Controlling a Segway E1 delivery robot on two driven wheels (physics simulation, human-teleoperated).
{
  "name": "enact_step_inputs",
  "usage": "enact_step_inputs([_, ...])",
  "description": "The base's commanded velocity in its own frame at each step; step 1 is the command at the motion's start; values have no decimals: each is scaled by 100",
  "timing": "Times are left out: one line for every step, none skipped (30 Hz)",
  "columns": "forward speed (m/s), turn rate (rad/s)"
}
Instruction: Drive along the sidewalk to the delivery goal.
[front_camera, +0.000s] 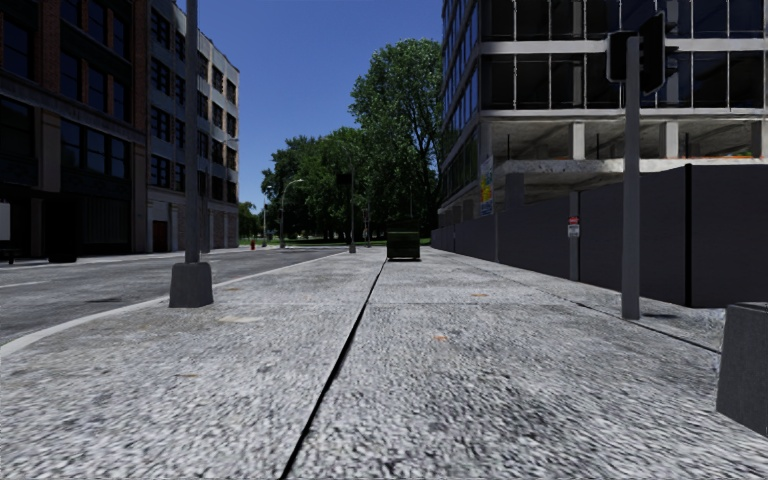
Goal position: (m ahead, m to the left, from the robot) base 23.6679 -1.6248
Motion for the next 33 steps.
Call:
enact_step_inputs([200, 0])
enact_step_inputs([200, 0])
enact_step_inputs([200, 0])
enact_step_inputs([200, 0])
enact_step_inputs([200, 0])
enact_step_inputs([200, 0])
enact_step_inputs([200, 0])
enact_step_inputs([200, 0])
enact_step_inputs([200, 0])
enact_step_inputs([200, 0])
enact_step_inputs([200, 0])
enact_step_inputs([200, 0])
enact_step_inputs([200, 0])
enact_step_inputs([200, 0])
enact_step_inputs([200, 0])
enact_step_inputs([200, 0])
enact_step_inputs([200, 0])
enact_step_inputs([200, 0])
enact_step_inputs([200, 0])
enact_step_inputs([200, 0])
enact_step_inputs([200, 0])
enact_step_inputs([200, 0])
enact_step_inputs([200, 0])
enact_step_inputs([200, 0])
enact_step_inputs([200, 0])
enact_step_inputs([200, 0])
enact_step_inputs([200, 0])
enact_step_inputs([200, 0])
enact_step_inputs([200, 0])
enact_step_inputs([200, 0])
enact_step_inputs([200, 0])
enact_step_inputs([200, 0])
enact_step_inputs([200, 0])
